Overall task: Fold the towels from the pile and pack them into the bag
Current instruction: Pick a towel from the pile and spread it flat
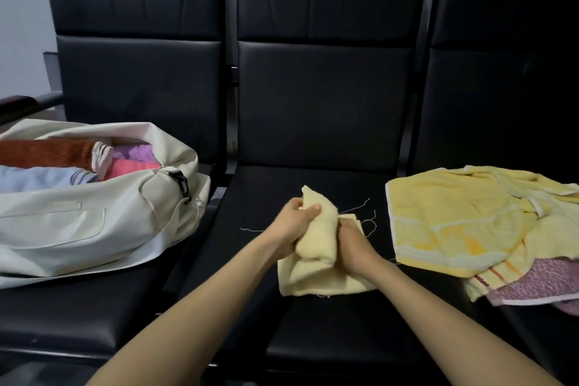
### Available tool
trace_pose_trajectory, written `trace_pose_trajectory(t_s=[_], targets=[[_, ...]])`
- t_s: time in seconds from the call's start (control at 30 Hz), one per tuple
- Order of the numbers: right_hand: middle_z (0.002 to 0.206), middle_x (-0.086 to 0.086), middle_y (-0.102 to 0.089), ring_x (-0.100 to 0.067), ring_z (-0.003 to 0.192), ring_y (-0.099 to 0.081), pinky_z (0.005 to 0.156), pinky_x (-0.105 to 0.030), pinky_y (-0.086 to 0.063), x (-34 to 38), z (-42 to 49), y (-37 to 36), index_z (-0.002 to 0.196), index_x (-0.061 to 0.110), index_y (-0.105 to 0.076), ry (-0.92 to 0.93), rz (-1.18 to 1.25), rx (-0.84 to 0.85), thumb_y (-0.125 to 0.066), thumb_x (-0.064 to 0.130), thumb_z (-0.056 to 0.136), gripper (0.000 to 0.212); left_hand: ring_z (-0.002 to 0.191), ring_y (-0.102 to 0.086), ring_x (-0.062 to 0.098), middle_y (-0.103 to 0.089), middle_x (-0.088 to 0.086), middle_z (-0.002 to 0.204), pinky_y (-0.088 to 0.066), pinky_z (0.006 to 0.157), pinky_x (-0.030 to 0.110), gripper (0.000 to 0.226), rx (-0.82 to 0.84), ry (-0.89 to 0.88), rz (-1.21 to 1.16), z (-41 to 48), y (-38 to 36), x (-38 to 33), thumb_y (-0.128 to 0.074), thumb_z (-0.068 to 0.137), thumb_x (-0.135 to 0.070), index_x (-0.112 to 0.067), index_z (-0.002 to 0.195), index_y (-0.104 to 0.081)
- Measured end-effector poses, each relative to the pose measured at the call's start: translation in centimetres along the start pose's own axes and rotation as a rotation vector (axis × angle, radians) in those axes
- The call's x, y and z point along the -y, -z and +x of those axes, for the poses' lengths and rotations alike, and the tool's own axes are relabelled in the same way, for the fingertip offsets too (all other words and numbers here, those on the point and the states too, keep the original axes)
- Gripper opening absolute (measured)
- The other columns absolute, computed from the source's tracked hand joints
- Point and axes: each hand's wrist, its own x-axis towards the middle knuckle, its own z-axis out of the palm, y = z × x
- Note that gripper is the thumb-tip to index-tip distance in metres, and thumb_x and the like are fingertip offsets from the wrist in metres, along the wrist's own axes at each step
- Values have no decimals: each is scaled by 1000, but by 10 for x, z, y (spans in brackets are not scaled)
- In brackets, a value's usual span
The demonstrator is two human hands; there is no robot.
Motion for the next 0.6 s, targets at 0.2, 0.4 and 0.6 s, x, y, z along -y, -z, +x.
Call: trace_pose_trajectory(t_s=[0.2,0.4,0.6], targets=[[104,0,-58,-21,107,-49,83,-26,-37,-33,-5,42,102,11,-69,8,-383,-56,-45,8,96,25,72,-60,18,-57,11,90,-58,71,32,17,146,121,86,-3,-25,14,-37,104,-12,0,110,-48],[94,2,-63,-18,91,-58,74,-30,-44,-21,-9,51,92,19,-64,-119,-231,-167,-44,26,100,23,81,-59,14,-59,5,104,-52,78,27,41,193,60,337,-6,-12,25,-35,95,12,-1,134,-40],[128,-10,-55,-27,116,-53,86,-33,-39,12,-8,33,132,13,-46,-215,-259,9,-33,49,100,50,85,-59,22,-59,14,100,-52,85,35,12,155,238,51,-6,-14,20,-38,100,-1,-1,108,-48]])
